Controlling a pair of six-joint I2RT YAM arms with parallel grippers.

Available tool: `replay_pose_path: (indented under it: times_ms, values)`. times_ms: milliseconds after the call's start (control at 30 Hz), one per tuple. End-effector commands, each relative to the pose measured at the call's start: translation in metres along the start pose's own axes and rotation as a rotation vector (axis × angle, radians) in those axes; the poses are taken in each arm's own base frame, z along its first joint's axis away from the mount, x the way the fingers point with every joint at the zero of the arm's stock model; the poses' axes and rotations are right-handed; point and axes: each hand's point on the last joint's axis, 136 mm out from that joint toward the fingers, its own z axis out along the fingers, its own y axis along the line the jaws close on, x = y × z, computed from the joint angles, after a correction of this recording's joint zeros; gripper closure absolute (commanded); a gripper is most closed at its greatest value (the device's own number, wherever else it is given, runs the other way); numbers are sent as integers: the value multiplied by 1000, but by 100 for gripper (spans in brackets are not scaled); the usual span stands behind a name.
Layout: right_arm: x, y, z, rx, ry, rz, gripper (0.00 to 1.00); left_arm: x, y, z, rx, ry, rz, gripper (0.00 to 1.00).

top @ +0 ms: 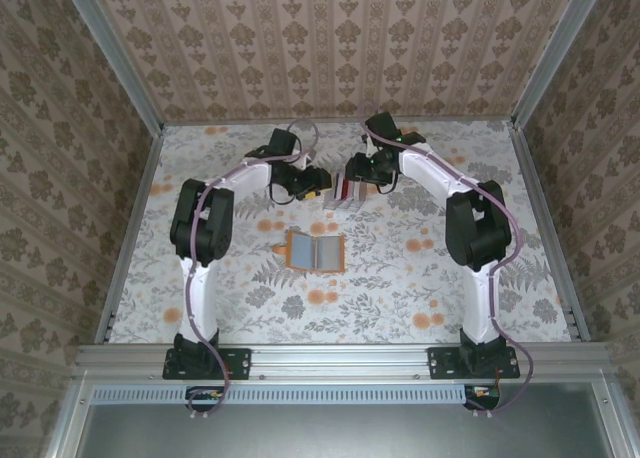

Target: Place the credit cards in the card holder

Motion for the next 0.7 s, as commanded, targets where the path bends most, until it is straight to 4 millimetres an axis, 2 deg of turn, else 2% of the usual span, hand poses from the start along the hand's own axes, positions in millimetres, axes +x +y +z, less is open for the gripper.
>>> replay_pose_path:
  times_ms: [0, 100, 367, 533, 667]
  values:
    - [10, -9, 10, 62, 51, -21, 48, -3, -18, 5, 54, 6, 12, 48]
    - [11, -6, 11, 60, 54, -25, 48, 7, -28, 16, 63, 29, 25, 48]
    - [10, 4, 11, 24, 58, -36, 48, 18, -38, 29, 88, 39, 18, 48]
    - [12, 1, 9, 39, 61, -46, 50, 22, -36, 31, 87, 42, 7, 48]
    - [10, 4, -1, 28, 42, -49, 51, 22, -34, 30, 83, 40, 8, 48]
